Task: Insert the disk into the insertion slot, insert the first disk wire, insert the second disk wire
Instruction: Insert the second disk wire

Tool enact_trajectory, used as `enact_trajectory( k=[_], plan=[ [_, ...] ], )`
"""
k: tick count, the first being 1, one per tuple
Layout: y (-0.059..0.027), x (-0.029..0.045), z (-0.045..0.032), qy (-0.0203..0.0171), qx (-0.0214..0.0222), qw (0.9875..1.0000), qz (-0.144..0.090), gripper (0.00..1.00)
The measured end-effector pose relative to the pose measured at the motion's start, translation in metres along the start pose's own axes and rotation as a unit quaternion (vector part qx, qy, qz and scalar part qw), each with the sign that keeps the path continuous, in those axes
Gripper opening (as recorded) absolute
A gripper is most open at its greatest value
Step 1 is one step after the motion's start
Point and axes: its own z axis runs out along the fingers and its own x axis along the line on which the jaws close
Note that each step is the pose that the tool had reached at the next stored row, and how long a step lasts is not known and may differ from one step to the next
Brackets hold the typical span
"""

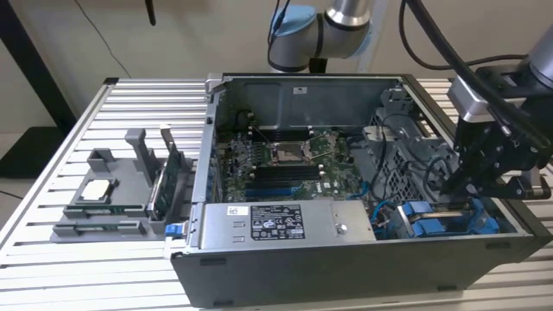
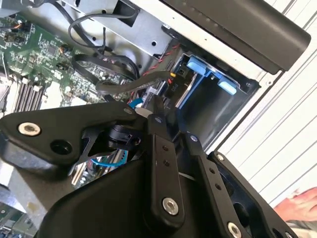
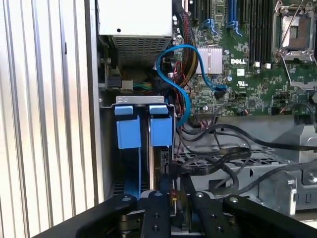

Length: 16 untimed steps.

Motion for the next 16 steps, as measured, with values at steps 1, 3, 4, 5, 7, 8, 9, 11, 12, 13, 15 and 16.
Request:
enact_trajectory(
  k=[1,3,4,5,7,8,9,11,12,13,15,16],
  plan=[
    [-0.0001,-0.0003,-0.0018,0.0000,0.0000,1.0000,0.000,0.24],
    [-0.0001,-0.0007,-0.0048,-0.0001,0.0000,1.0000,0.000,0.24],
    [-0.0002,-0.0009,-0.0063,0.0001,0.0000,1.0000,0.000,0.24],
    [-0.0002,-0.0010,-0.0072,-0.0001,0.0000,1.0000,0.000,0.24],
    [-0.0002,-0.0010,-0.0074,-0.0001,0.0000,1.0000,0.000,0.24],
    [-0.0002,-0.0010,-0.0071,-0.0001,0.0000,1.0000,0.000,0.24],
    [-0.0002,-0.0010,-0.0066,0.0000,0.0000,1.0000,0.000,0.24],
    [-0.0001,-0.0007,-0.0052,0.0001,0.0000,1.0000,0.000,0.24],
    [-0.0001,-0.0006,-0.0045,0.0001,0.0000,1.0000,0.000,0.24],
    [-0.0001,-0.0006,-0.0044,0.0001,0.0000,1.0000,0.000,0.24],
    [-0.0001,-0.0006,-0.0044,0.0001,0.0000,1.0000,0.000,0.24],
    [-0.0001,-0.0006,-0.0044,0.0001,0.0000,1.0000,0.000,0.24]
  ],
)
